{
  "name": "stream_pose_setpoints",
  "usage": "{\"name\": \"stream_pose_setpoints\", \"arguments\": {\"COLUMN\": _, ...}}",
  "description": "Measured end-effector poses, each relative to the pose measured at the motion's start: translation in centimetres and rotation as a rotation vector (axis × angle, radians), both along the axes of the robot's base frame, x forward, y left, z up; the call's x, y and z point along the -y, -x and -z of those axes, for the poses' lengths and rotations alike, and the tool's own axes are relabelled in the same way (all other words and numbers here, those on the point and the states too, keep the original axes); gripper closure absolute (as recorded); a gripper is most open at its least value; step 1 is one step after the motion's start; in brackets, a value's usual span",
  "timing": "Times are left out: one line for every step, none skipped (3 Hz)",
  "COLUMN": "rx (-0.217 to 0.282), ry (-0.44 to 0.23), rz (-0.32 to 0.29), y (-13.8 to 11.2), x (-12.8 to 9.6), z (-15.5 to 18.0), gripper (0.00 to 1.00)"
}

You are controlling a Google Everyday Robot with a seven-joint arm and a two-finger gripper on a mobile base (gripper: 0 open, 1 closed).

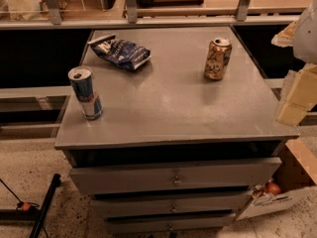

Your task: Pick orange can

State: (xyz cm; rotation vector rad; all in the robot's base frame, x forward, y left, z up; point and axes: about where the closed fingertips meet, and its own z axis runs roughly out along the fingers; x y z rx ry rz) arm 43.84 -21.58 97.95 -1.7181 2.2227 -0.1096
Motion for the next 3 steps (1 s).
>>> {"name": "stream_pose_setpoints", "arguments": {"rx": 0.0, "ry": 0.0, "rz": 0.0, "y": 0.0, "x": 0.0, "z": 0.0, "gripper": 0.0}}
{"name": "stream_pose_setpoints", "arguments": {"rx": 0.032, "ry": 0.026, "rz": 0.0, "y": -3.2, "x": 0.1, "z": 0.7, "gripper": 0.0}}
{"name": "stream_pose_setpoints", "arguments": {"rx": 0.091, "ry": 0.003, "rz": 0.033, "y": -8.9, "x": 1.2, "z": 1.4, "gripper": 0.0}}
